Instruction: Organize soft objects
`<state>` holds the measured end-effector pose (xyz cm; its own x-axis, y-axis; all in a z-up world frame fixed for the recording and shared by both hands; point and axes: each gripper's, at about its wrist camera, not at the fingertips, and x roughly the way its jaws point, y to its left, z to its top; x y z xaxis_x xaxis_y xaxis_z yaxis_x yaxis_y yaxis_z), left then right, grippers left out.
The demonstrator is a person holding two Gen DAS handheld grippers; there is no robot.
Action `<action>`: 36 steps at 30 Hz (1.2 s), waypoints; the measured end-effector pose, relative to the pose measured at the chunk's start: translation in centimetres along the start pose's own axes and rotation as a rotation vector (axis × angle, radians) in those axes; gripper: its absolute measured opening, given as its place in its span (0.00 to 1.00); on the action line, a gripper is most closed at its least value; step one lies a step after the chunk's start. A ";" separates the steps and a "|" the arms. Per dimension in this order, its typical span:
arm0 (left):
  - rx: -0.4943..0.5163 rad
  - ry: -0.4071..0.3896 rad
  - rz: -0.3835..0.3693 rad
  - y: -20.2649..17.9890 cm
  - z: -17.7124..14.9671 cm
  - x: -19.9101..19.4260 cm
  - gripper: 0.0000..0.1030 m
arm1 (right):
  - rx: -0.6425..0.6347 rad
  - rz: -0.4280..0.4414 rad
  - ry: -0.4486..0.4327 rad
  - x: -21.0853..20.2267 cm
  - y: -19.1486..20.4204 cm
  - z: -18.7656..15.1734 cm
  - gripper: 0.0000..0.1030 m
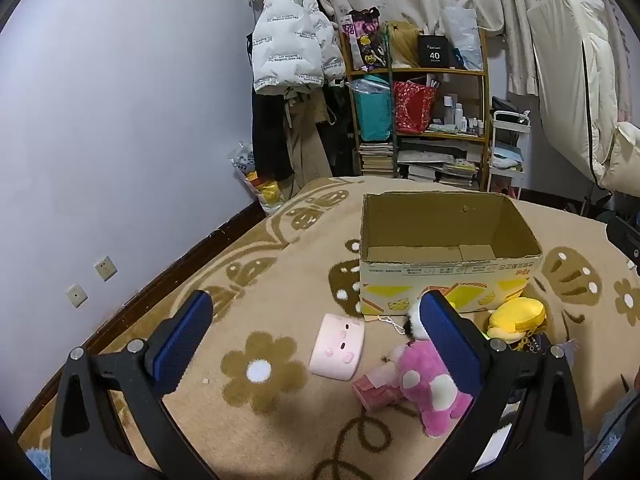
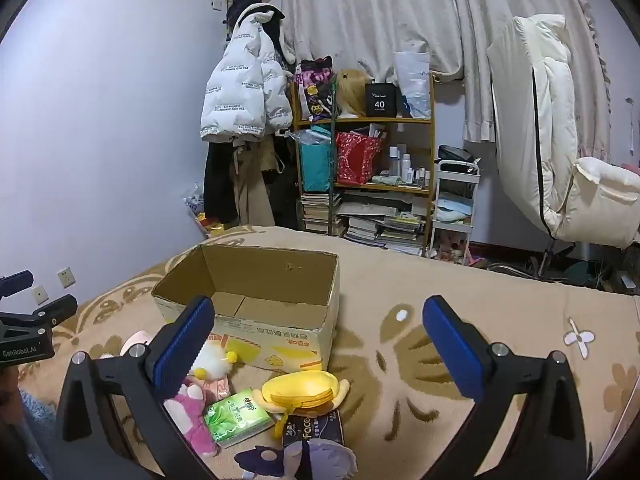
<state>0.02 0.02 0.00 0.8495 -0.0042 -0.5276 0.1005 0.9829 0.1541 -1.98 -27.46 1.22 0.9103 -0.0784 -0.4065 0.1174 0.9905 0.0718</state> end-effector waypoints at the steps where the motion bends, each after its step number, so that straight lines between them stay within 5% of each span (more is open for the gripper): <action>1: -0.001 0.001 0.000 0.0 0.0 0.0 0.99 | 0.002 0.000 0.002 0.0 0.0 0.0 1.00; 36: 0.006 0.002 0.002 0.0 0.0 0.0 0.99 | 0.004 0.003 0.010 0.2 0.0 -0.3 1.00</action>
<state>0.04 0.00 -0.02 0.8489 -0.0020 -0.5286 0.1018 0.9819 0.1598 -1.89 -27.40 0.90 0.9065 -0.0744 -0.4156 0.1164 0.9902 0.0766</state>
